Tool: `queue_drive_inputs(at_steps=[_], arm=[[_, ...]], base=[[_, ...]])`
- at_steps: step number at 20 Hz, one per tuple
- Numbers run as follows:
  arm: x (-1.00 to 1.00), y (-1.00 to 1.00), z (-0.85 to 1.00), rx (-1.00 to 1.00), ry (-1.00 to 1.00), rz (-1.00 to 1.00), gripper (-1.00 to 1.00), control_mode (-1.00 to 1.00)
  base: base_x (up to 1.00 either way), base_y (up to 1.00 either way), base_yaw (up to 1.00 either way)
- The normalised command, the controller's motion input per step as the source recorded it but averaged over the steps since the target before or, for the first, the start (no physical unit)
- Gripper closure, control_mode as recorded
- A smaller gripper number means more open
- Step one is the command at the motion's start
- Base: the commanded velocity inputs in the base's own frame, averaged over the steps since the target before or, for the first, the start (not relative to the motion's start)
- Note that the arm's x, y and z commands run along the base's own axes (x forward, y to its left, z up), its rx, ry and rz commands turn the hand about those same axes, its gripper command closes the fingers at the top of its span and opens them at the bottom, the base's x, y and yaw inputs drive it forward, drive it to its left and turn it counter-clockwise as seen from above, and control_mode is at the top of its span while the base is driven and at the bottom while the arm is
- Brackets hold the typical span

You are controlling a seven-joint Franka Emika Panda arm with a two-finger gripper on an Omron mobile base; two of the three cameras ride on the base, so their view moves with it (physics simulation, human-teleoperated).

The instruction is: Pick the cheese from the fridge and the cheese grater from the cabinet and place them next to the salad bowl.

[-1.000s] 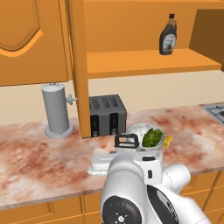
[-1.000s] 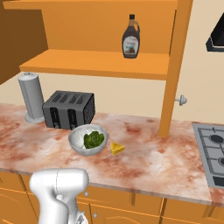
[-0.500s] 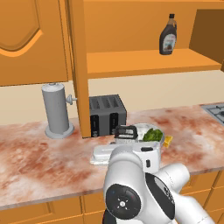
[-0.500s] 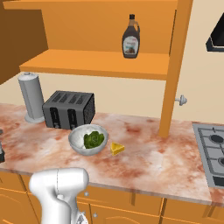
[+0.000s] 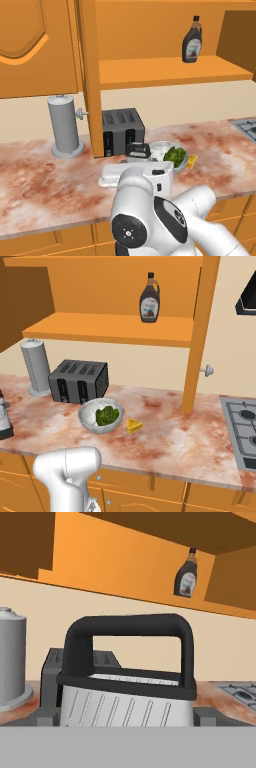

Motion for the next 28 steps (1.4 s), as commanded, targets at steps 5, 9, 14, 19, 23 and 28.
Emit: queue_drive_inputs(at_steps=[5,9,14,19,23,28], arm=[[0.34,-0.29,-0.45,0.0,-0.18,0.01,1.0,-1.0],[0.3,-0.43,-0.22,0.02,-0.04,0.0,1.0,-1.0],[0.35,-0.36,-0.24,0.01,-0.01,0.0,1.0,-1.0],[0.25,-0.28,-0.28,0.0,-0.08,0.0,1.0,-1.0],[0.25,-0.22,-0.34,0.0,-0.14,0.0,1.0,-1.0],[0.3,-0.29,-0.34,0.0,-0.17,0.0,1.0,-1.0]], base=[[0.0,0.0,0.0],[0.0,0.0,0.0],[0.0,0.0,0.0],[0.0,0.0,0.0],[0.0,0.0,0.0],[0.0,0.0,0.0]])
